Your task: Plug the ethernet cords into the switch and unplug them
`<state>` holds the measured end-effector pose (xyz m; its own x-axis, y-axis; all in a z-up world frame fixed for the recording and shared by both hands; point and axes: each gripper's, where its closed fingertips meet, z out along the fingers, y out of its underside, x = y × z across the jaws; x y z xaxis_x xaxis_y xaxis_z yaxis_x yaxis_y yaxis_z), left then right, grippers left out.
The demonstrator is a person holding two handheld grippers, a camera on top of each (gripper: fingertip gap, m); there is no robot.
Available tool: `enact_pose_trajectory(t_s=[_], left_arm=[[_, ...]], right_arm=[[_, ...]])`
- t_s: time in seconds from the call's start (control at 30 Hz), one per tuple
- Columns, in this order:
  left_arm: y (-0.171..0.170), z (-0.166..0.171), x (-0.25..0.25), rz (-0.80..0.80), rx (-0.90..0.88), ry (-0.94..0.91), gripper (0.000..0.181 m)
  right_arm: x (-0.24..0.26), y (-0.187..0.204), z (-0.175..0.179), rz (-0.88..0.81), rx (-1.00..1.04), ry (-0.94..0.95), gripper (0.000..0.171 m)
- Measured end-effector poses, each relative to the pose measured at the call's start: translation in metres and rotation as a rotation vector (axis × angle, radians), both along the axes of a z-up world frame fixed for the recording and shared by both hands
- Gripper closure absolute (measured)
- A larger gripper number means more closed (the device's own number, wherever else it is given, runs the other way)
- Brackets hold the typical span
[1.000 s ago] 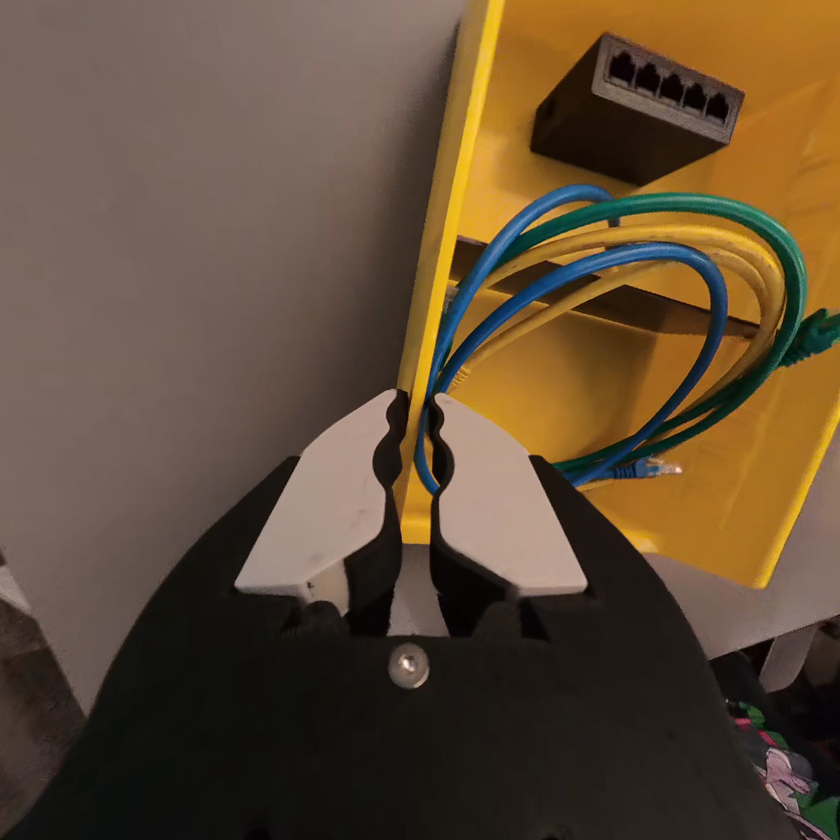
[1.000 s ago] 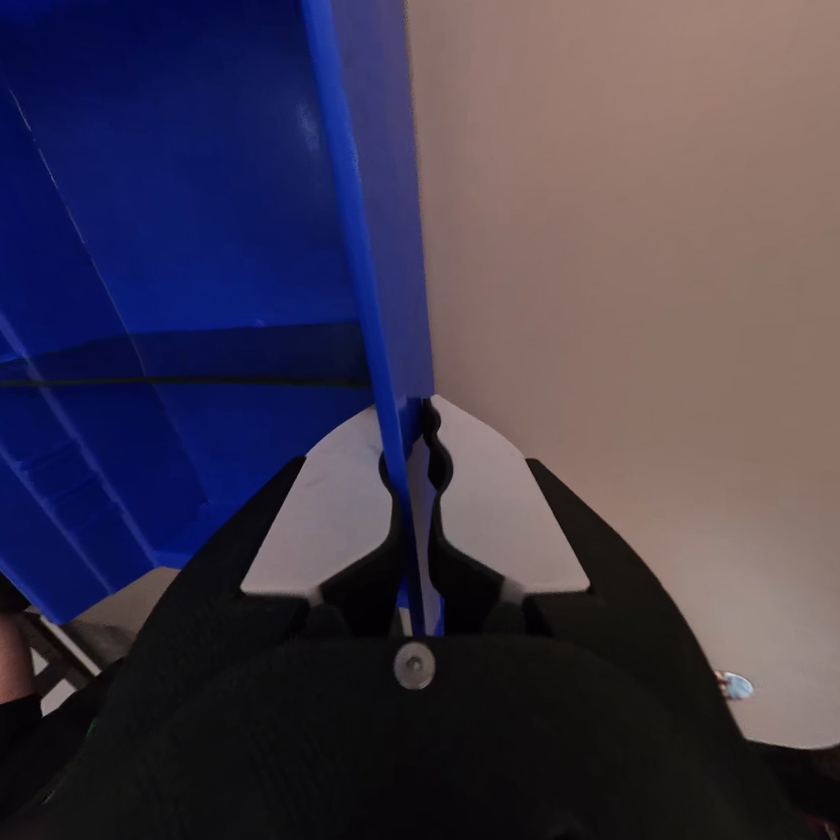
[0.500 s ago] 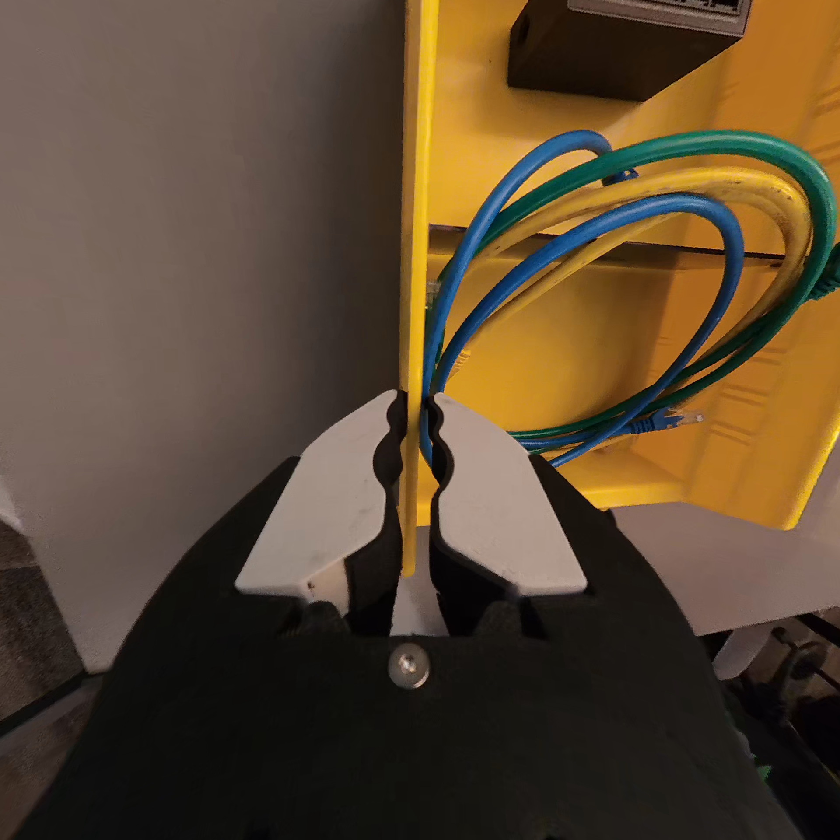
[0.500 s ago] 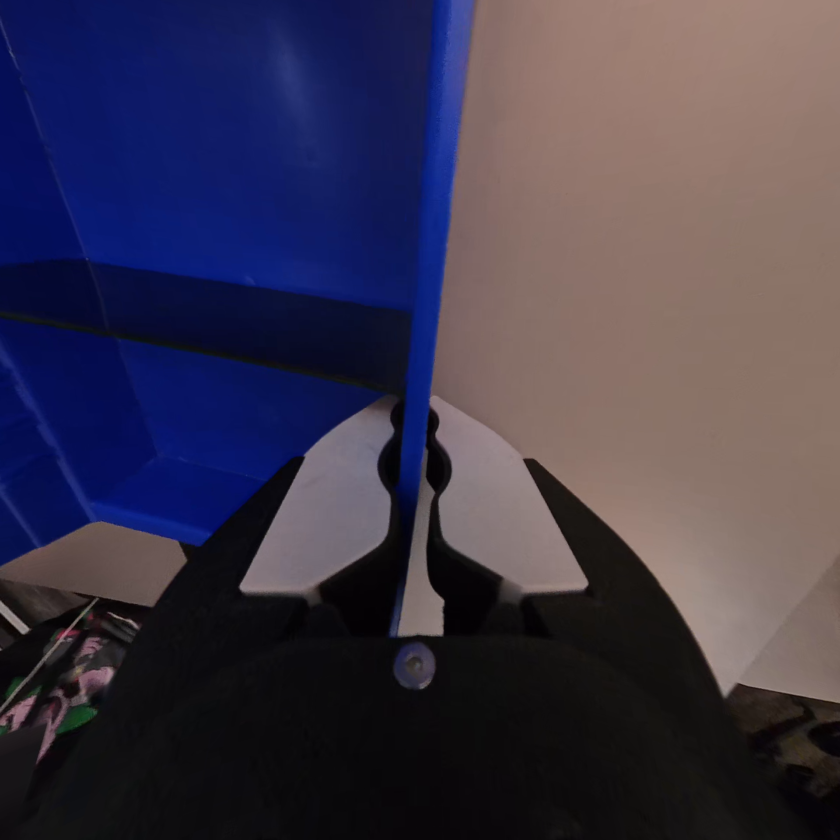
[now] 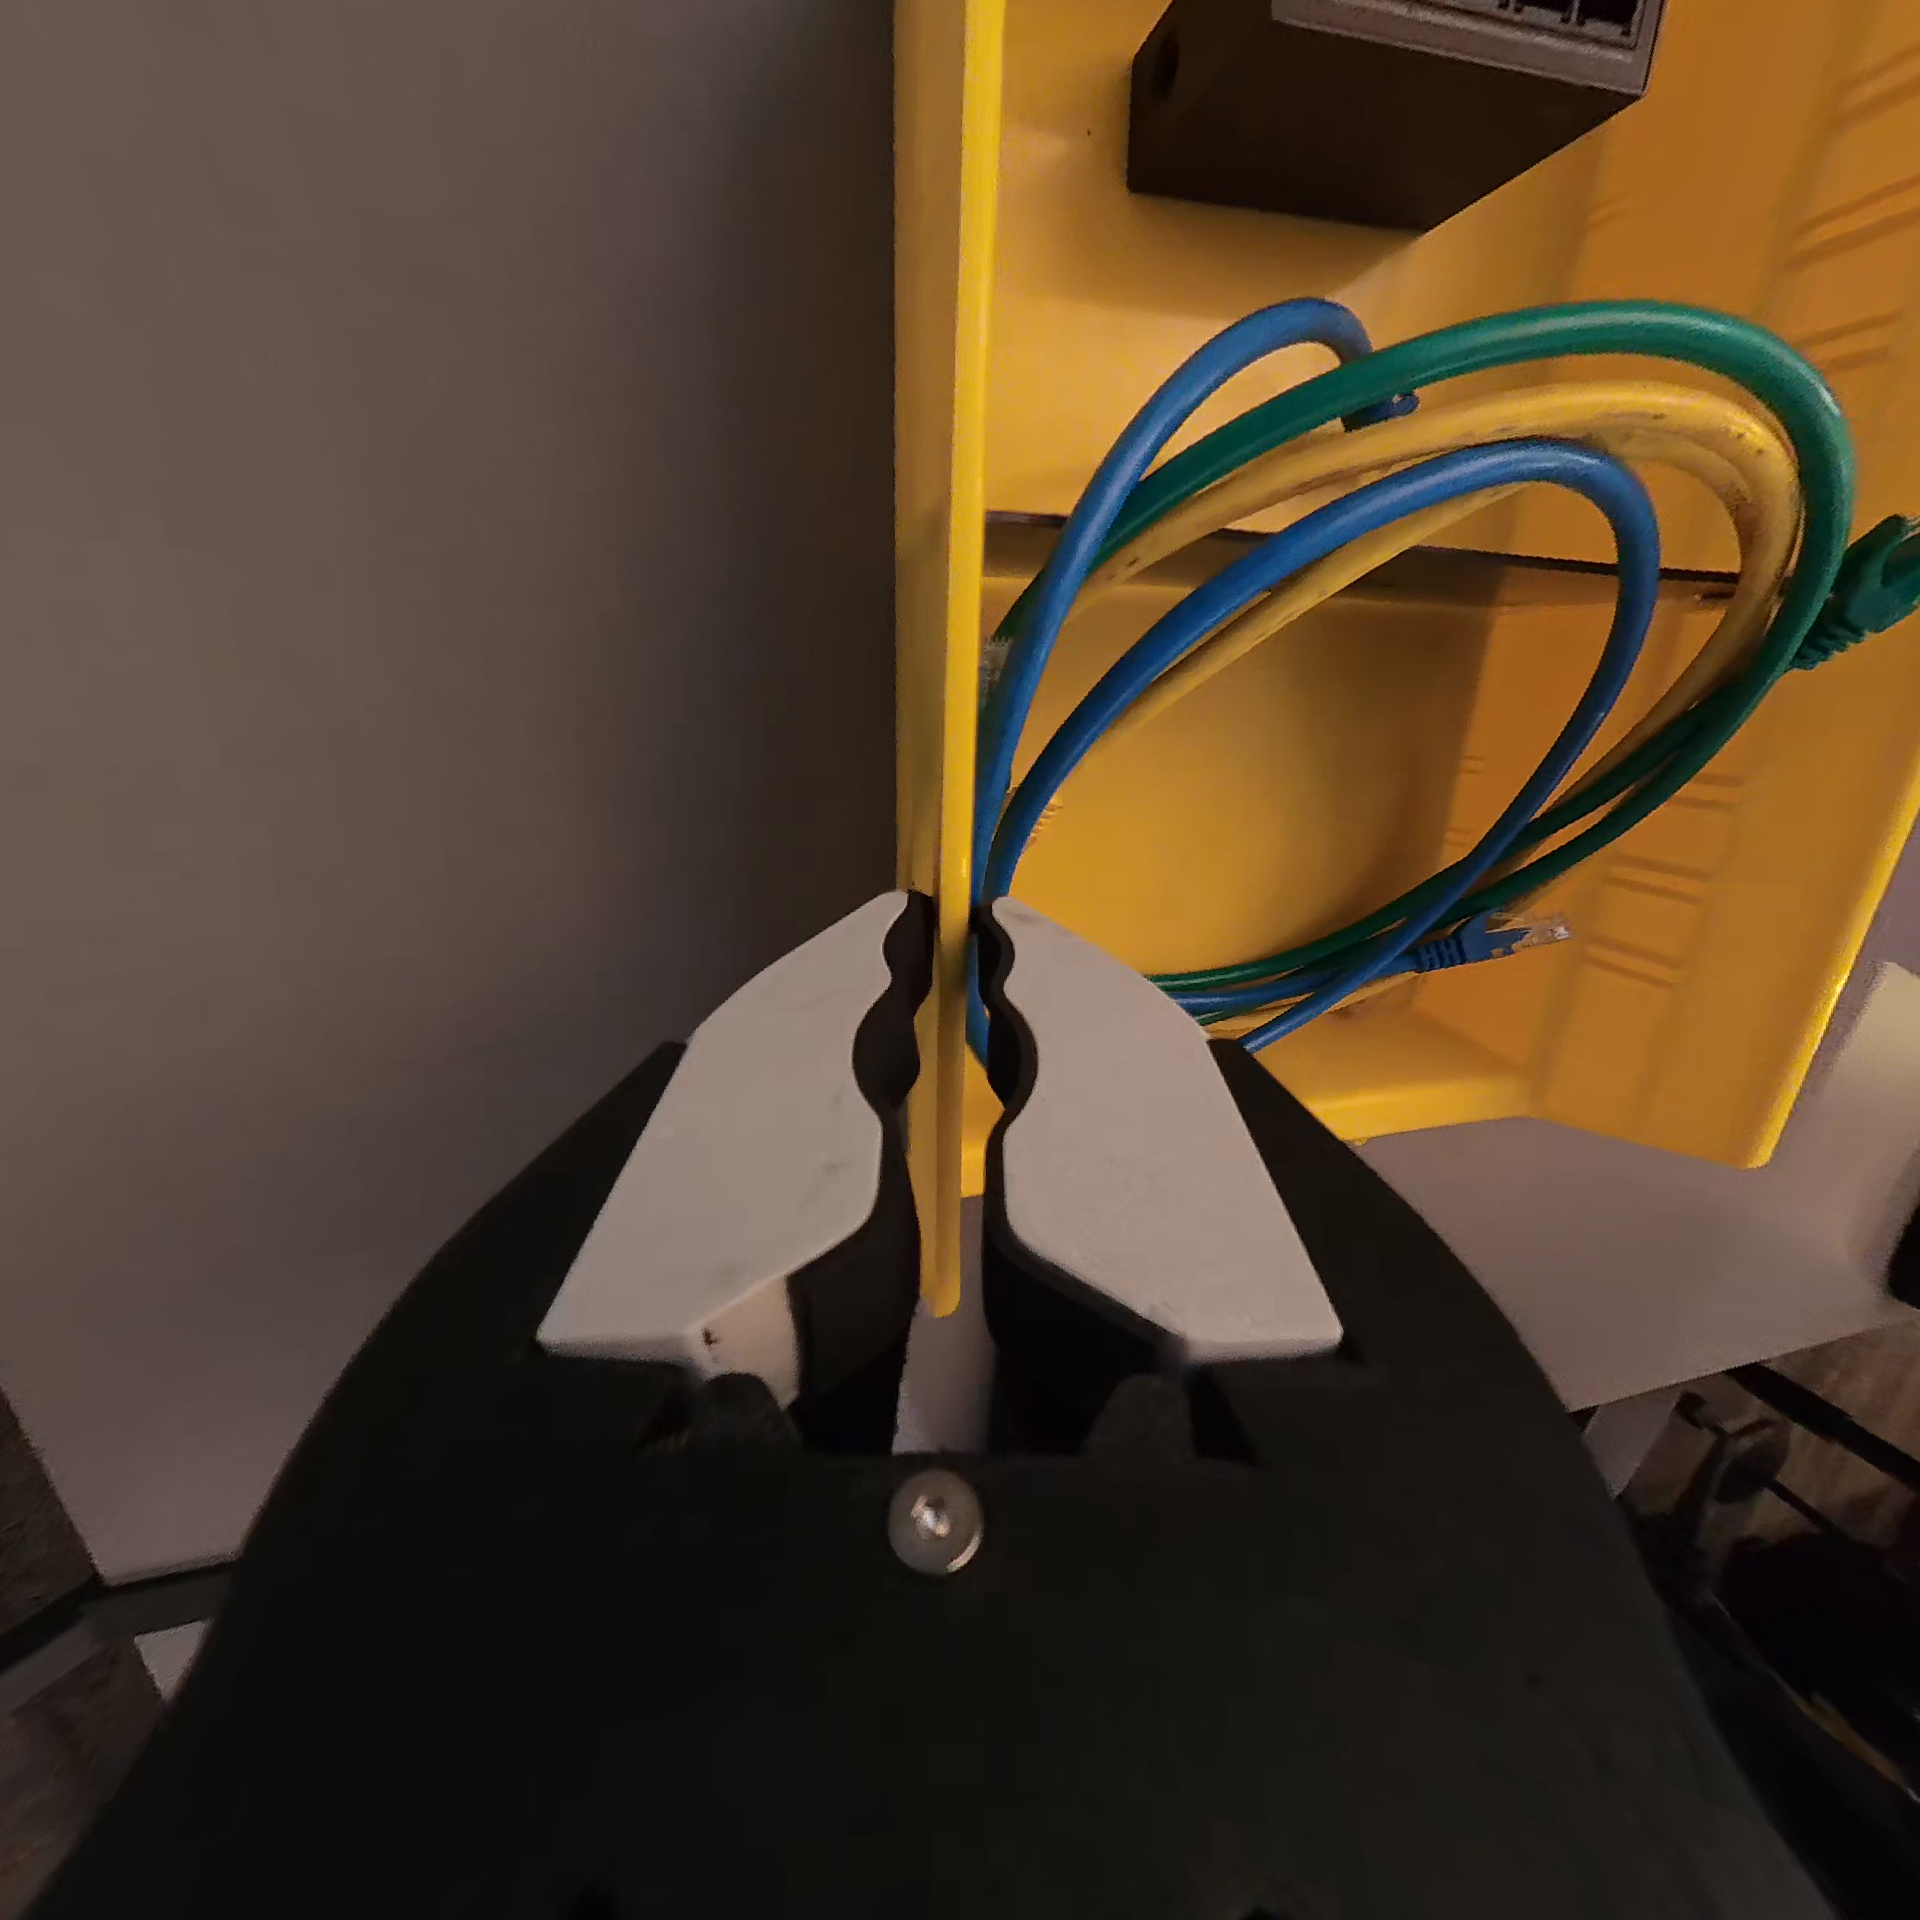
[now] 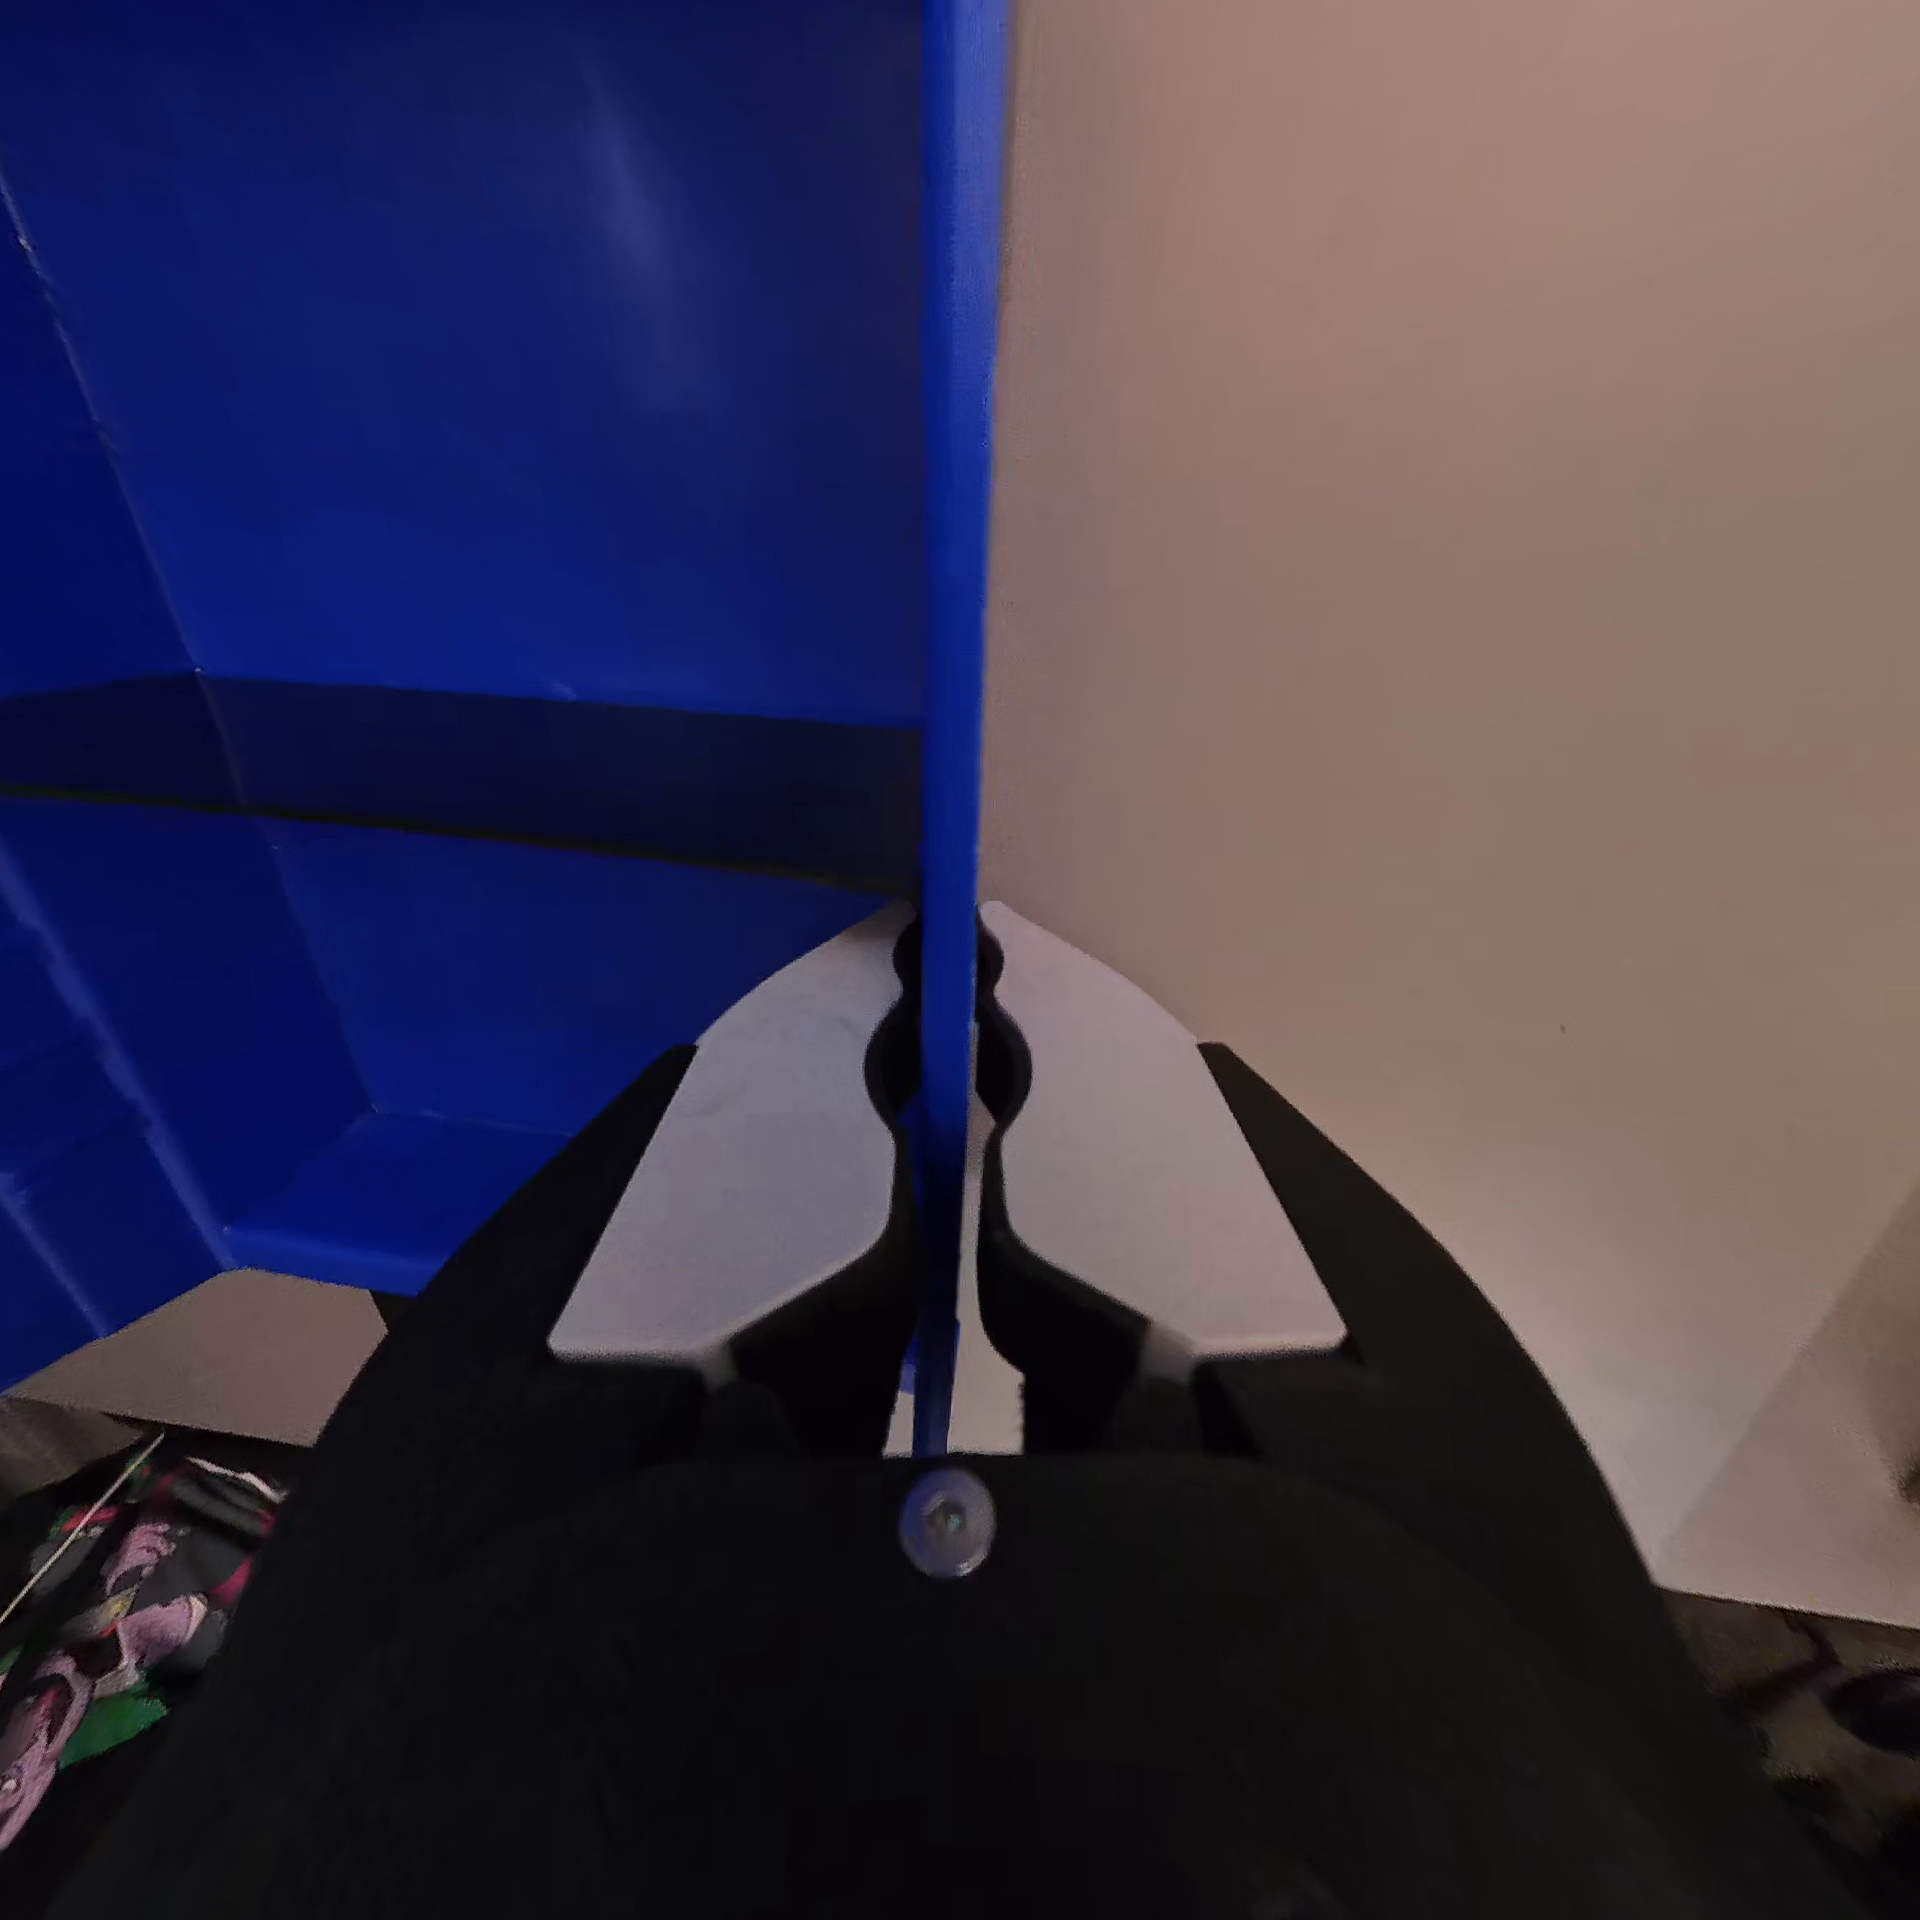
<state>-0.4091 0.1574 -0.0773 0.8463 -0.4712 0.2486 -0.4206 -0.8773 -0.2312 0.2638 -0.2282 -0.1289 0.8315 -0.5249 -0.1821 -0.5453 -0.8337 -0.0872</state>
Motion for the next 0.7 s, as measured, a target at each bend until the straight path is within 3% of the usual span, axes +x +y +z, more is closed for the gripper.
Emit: enact_pose_trajectory(t_s=[0.1, 0.17, 0.3, 0.37, 0.5, 0.6, 0.7], left_arm=[[0.003, 0.005, -0.002, -0.014, 0.026, 0.012, 0.171], [0.013, 0.018, -0.006, 0.0, 0.123, 0.021, 0.154], [0.026, 0.066, 0.008, -0.07, 0.385, -0.072, 0.15], [0.022, 0.089, 0.035, -0.214, 0.514, -0.158, 0.149], [-0.001, 0.11, 0.107, -0.54, 0.719, -0.285, 0.143], [-0.027, 0.092, 0.151, -0.758, 0.731, -0.273, 0.144], [-0.038, 0.071, 0.172, -0.833, 0.668, -0.257, 0.145]], right_arm=[[0.0, 0.004, 0.007, 0.017, 0.064, -0.032, 0.147], [0.0, 0.007, 0.019, 0.016, 0.128, -0.049, 0.136], [0.006, 0.015, 0.068, 0.027, 0.296, -0.157, 0.127], [0.007, 0.03, 0.111, 0.044, 0.46, -0.283, 0.127], [-0.037, 0.071, 0.238, 0.147, 1.031, -0.596, 0.117], [-0.102, 0.079, 0.318, 0.234, 1.441, -0.772, 0.119], [-0.154, 0.083, 0.357, 0.326, 1.638, -0.863, 0.124]])
